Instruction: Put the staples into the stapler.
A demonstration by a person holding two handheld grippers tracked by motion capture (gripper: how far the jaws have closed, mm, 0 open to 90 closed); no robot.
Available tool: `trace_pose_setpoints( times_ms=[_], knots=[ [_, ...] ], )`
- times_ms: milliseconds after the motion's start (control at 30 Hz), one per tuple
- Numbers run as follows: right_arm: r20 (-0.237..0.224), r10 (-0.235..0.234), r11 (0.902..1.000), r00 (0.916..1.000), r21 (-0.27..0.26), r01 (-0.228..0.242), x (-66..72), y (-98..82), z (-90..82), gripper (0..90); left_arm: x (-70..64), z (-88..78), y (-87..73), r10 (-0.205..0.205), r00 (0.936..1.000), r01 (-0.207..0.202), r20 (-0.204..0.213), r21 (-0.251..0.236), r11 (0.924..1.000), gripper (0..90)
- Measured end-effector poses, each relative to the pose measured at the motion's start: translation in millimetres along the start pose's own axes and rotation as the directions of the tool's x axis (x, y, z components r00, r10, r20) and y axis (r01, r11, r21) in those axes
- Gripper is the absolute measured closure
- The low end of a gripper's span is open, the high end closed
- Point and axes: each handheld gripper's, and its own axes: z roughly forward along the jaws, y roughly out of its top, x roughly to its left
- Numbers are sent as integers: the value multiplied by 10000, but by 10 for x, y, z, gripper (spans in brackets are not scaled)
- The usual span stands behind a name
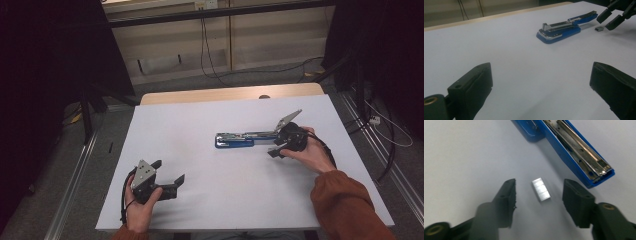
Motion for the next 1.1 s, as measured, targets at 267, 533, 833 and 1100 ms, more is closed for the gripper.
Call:
trace_pose_setpoints(
  times_ms=[267, 533, 833, 1100],
  knots=[
    [-96, 29, 9992, 9999, 410, -25, -93, 18, 56, 630, 2, 4, 2, 35, 10000, -35, 38, -5, 10000, 47],
    [-168, -160, 9990, 9997, 411, 167, -83, 22, 88, 680, 4, 1, 2, 36, 10000, -36, 55, -11, 10000, 47],
    [-126, -716, 9961, 9974, 511, 721, -44, 32, 106, 781, -8, -5, 6, 13, 9999, -13, 105, -79, 10000, 47],
    [-126, -519, 9972, 9986, 532, 525, -35, 40, 114, 781, -2, 5, 6, 59, 9999, -58, 132, -66, 10000, 48]
  ],
)
